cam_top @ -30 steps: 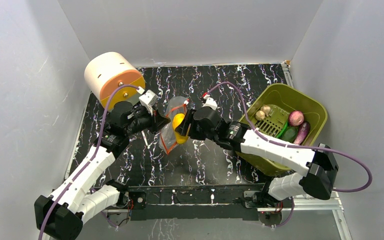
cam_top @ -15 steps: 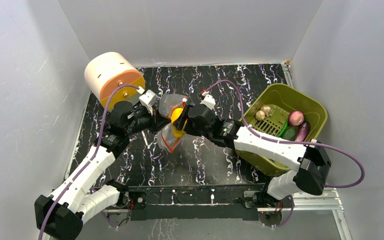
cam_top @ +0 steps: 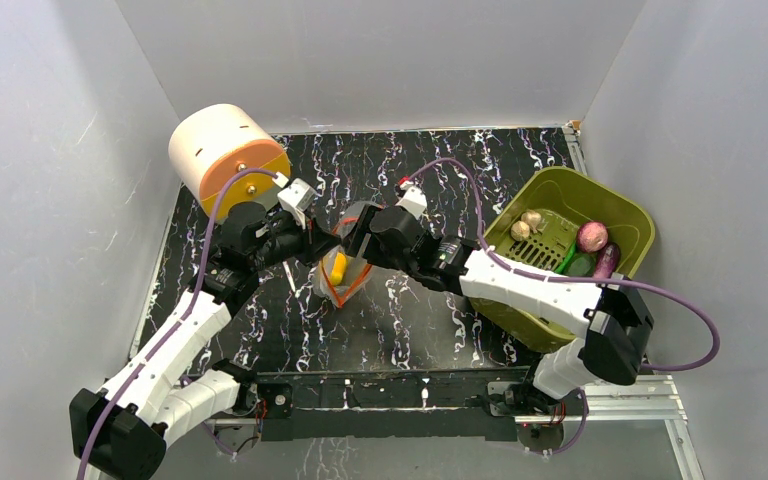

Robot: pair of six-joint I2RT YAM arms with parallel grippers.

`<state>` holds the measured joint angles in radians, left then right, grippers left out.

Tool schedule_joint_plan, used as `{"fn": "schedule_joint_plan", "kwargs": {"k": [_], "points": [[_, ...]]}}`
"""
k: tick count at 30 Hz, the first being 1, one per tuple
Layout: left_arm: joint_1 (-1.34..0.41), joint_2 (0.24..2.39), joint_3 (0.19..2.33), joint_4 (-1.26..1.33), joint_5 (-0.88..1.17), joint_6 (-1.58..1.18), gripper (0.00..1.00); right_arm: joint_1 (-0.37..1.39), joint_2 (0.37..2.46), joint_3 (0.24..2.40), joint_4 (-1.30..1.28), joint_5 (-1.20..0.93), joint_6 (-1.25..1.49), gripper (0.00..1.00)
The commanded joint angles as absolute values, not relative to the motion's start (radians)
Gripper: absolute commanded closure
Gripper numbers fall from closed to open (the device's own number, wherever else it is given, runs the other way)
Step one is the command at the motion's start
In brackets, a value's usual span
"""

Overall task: Place the food in the zip-top bag and seal the zipper
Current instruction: Place the fake fruit in the zipper food storage bag.

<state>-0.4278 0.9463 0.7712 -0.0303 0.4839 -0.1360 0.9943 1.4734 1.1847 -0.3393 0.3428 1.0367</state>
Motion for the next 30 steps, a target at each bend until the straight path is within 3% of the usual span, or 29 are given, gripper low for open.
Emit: {"fn": "schedule_joint_plan", "kwargs": {"k": [1,11,20,30], "points": [[-0.432,0.944,0.783,-0.022,0.448,-0.135,1.00,0.997,1.430,1.210,-0.296,0.366,0.985,0.33],[-0.432,0.951,0.786,-0.037,0.408,-0.129,1.00,0.997,1.309,1.220,-0.342,0.240,0.708,0.36],[-0.433,0.940,0.793,-0.054,0.417,-0.114,1.00,0.973,1.333,1.341,-0.523,0.488,0.516,0.37],[-0.433,0.909,0.789,-0.058,0.433,-0.107,1.00,0.672,1.369,1.415,-0.577,0.507,0.405,0.40]]}}
